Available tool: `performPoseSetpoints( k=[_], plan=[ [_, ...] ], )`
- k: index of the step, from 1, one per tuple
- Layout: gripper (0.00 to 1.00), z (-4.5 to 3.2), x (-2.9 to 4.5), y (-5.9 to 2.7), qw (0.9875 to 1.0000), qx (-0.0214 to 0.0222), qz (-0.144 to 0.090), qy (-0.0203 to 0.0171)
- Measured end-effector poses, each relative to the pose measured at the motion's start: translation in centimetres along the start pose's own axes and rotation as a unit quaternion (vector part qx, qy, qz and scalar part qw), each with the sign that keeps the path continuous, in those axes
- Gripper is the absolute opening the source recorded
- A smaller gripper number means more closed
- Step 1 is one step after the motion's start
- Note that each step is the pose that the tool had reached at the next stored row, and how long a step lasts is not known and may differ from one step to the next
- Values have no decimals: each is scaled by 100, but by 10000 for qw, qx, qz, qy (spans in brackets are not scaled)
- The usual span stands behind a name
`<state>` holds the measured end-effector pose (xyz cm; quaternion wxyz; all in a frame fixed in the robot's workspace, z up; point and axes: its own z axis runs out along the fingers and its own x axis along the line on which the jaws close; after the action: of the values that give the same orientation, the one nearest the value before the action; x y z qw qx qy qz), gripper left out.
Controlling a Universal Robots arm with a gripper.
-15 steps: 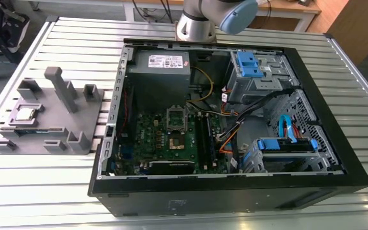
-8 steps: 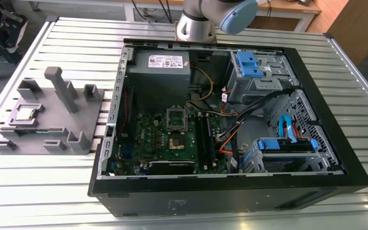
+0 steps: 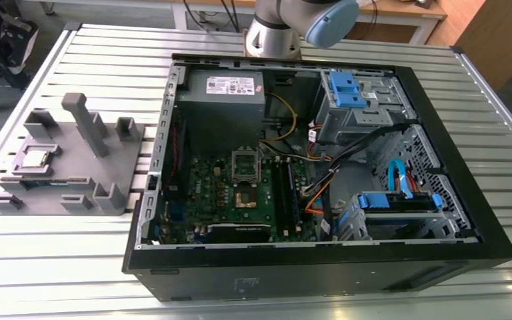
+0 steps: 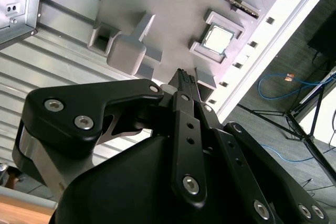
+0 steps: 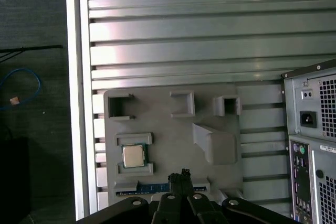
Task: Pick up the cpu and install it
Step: 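Reach for the cpu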
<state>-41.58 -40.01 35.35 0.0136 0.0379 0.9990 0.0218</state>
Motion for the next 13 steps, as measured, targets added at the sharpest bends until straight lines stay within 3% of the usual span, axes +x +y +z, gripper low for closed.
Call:
performPoseSetpoints(
  k=[4,13],
  plan=[
    [11,20,20,-2,10000,1,0,1],
    [11,93,140,-15,10000,0,0,1]
  ],
)
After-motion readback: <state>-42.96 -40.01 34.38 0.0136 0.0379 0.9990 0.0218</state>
